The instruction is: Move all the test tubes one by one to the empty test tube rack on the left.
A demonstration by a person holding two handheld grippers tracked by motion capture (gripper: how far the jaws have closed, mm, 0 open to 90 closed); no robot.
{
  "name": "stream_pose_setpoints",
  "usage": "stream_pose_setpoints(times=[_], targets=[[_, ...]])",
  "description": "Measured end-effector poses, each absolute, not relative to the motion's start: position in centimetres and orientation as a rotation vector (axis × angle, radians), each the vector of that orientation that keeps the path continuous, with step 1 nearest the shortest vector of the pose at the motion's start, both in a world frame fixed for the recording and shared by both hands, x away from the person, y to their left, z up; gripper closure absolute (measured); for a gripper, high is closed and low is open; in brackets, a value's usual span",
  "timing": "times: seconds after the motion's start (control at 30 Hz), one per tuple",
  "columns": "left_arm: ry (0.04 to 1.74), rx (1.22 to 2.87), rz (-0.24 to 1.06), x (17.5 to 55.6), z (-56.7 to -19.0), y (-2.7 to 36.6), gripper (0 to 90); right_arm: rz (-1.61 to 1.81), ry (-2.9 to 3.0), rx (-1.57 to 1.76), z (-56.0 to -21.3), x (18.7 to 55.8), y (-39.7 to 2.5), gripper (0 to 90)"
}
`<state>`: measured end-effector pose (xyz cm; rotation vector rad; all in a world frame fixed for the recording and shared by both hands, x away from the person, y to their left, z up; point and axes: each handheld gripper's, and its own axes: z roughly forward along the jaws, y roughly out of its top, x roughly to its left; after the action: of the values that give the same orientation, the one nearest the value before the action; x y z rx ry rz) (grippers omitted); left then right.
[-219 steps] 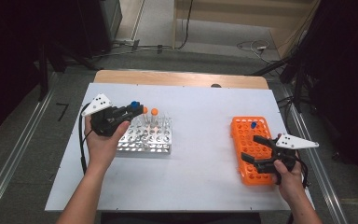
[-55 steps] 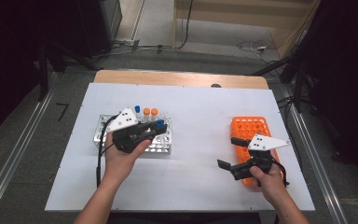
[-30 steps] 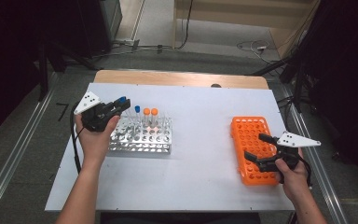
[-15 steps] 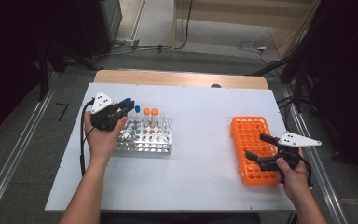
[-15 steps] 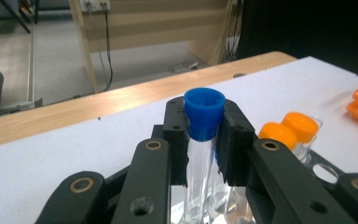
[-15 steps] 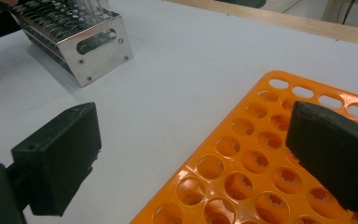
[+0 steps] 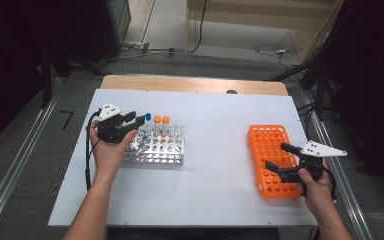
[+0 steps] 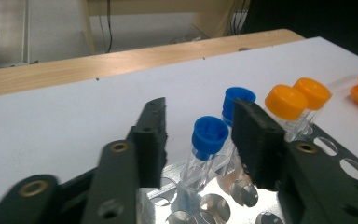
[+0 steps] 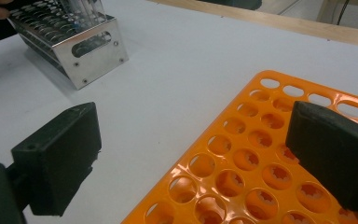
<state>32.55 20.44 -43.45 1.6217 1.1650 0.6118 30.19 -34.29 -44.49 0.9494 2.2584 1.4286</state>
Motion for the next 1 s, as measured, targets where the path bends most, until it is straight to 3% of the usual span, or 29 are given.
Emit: stream_pose_setpoints(times=[0.2, 0.4, 1.0], targets=[[1.147, 1.560, 0.552, 31.4, -43.4, 20.7, 20.4, 1.434, 2.244, 0.954, -44.6, 30.3, -34.8, 2.0], [1.058, 1.585, 0.464, 29.8, -43.7, 20.2, 2.2, 1.428, 2.231, 0.965, -44.8, 30.6, -35.4, 2.0], [0.941, 1.617, 0.447, 25.1, -44.5, 19.8, 0.0, 1.425, 2.208, 0.999, -45.6, 31.0, -36.6, 2.1]])
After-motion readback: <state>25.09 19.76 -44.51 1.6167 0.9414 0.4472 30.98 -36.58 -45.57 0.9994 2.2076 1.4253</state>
